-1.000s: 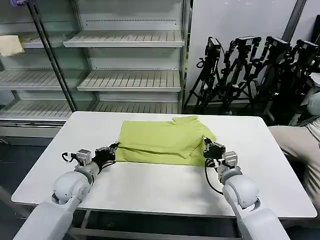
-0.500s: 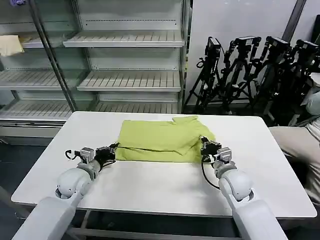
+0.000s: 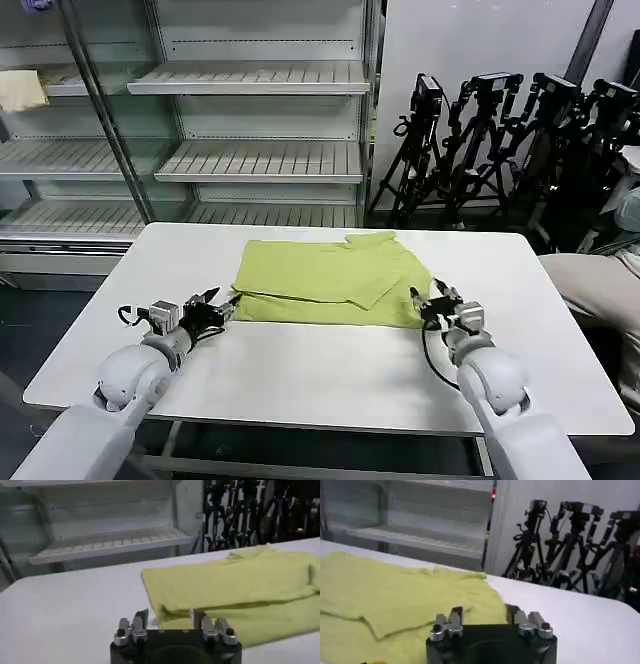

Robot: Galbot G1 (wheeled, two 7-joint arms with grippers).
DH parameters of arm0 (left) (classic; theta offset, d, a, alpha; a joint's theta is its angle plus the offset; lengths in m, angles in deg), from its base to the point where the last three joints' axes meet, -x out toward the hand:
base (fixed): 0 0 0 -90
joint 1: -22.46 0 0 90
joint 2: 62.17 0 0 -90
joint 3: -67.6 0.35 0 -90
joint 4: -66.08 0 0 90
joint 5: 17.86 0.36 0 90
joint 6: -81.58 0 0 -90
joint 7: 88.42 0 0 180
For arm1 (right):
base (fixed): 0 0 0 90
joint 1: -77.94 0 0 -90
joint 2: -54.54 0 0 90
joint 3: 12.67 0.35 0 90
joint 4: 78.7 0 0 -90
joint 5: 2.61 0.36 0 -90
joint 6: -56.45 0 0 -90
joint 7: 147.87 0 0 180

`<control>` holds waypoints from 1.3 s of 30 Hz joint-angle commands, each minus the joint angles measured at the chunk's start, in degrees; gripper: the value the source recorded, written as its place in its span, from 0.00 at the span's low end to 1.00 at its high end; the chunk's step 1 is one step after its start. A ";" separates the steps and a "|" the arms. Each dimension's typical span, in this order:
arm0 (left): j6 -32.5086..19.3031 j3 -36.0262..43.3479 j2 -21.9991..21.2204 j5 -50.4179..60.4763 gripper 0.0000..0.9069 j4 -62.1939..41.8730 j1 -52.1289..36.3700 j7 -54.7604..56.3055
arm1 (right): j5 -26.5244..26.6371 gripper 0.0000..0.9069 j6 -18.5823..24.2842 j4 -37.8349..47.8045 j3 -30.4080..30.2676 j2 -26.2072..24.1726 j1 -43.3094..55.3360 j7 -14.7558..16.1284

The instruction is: Fold and organize the clothes.

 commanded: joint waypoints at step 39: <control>1.92 -3.62 0.71 0.98 0.01 10.32 13.46 2.31 | 3.94 0.00 -1.01 -17.29 8.43 0.19 -24.18 -0.53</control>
